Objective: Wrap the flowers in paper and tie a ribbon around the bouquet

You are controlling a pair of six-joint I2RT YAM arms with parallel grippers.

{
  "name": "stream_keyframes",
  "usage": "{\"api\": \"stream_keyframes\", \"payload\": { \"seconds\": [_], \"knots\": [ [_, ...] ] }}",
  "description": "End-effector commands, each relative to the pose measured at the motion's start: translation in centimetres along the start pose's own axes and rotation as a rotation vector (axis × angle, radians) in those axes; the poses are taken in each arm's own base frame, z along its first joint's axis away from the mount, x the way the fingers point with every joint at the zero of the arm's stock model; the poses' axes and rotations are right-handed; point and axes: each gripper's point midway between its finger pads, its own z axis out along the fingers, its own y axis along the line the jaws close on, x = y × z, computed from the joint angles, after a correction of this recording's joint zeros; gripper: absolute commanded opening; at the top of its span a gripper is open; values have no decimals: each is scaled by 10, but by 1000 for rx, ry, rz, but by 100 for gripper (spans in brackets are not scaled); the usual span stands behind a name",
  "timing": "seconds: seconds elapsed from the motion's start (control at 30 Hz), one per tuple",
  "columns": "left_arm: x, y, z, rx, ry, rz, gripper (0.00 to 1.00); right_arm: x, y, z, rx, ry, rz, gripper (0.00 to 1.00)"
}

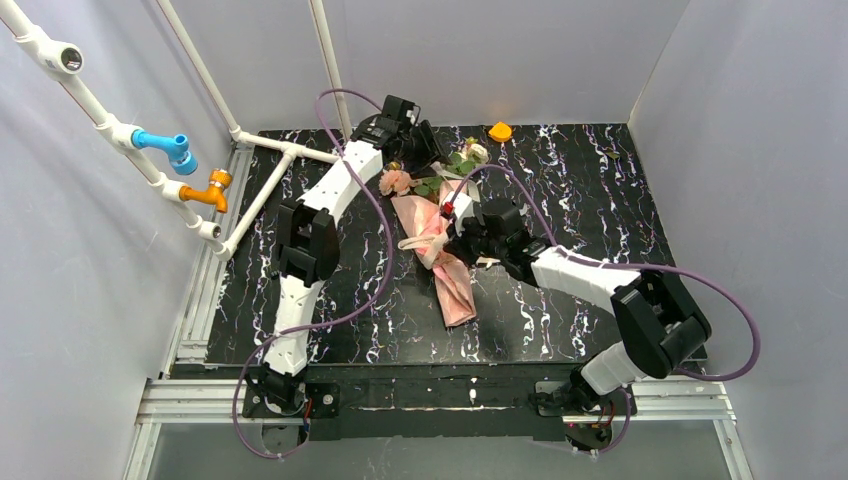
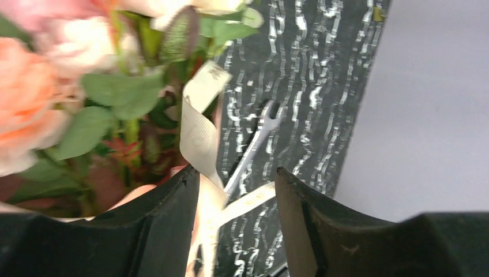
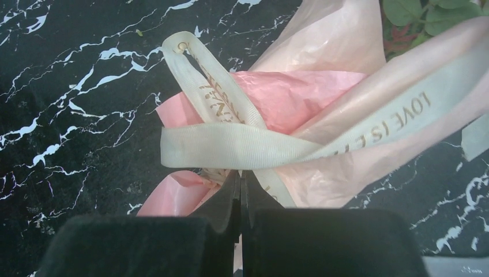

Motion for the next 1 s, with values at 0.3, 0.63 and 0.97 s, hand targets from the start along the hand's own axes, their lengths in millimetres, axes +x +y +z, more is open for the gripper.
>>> {"api": "stream_keyframes", "payload": {
  "seconds": [0.3,0.63,0.97],
  "knots": [
    [-1,-27,-122,40,-56,603,77,-13,2,-18,35,20,43,1],
    [35,20,-162,167,-270,1122,86,-17,0,-19,45,14,23,1],
    [129,7,-202,754,-239,1575,81,-35,8,-28,9,-21,13,1]
  ]
}}
